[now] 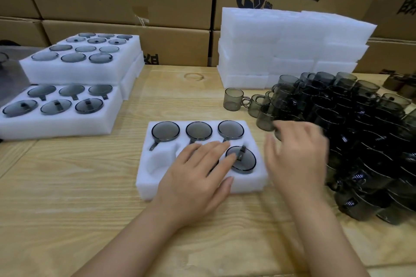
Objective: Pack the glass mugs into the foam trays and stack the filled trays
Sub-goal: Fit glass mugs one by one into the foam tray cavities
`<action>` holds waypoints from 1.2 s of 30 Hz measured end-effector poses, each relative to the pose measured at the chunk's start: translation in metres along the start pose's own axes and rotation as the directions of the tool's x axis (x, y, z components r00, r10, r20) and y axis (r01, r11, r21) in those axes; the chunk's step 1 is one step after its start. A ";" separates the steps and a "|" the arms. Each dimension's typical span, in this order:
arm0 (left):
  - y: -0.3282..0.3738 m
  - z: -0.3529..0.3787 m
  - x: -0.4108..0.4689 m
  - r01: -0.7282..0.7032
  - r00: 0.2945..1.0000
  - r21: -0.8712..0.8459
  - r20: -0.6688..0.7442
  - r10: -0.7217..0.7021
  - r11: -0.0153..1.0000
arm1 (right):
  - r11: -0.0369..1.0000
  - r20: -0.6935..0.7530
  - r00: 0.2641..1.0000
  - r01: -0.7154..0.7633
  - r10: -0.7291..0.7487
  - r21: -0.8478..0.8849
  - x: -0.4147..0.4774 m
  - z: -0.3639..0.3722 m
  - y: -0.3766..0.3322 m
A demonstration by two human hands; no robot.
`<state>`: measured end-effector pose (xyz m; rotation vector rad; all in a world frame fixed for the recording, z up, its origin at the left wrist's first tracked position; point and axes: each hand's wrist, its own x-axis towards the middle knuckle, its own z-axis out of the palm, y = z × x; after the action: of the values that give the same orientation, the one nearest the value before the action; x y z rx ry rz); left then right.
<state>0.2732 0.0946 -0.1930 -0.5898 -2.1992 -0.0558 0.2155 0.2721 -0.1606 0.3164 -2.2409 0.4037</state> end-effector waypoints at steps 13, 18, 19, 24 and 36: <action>0.002 -0.004 -0.001 0.045 0.998 -0.054 0.053 -0.042 0.998 | 0.880 0.473 0.793 -0.159 0.384 -0.447 -0.008 0.003 0.016; 0.002 -0.003 -0.003 0.070 0.997 -0.068 0.047 -0.066 0.995 | 0.906 0.432 0.840 -0.148 0.327 -0.398 -0.005 -0.006 0.008; 0.002 -0.003 -0.003 0.080 0.996 -0.074 0.048 -0.077 0.994 | 0.917 0.398 0.867 -0.145 0.298 -0.371 -0.003 -0.009 0.005; 0.006 -0.006 0.001 0.199 0.979 -0.204 -0.004 -0.204 0.959 | 0.999 0.105 0.994 -0.041 0.037 0.033 0.011 -0.024 -0.021; -0.001 -0.016 0.008 0.603 0.675 -0.713 0.216 -0.706 0.358 | 0.583 0.156 0.965 -0.005 -0.210 0.812 -0.004 -0.014 -0.070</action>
<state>0.2799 0.0930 -0.1762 -0.0298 -2.0706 -1.4714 0.2524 0.2135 -0.1429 1.0203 -2.0958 1.4069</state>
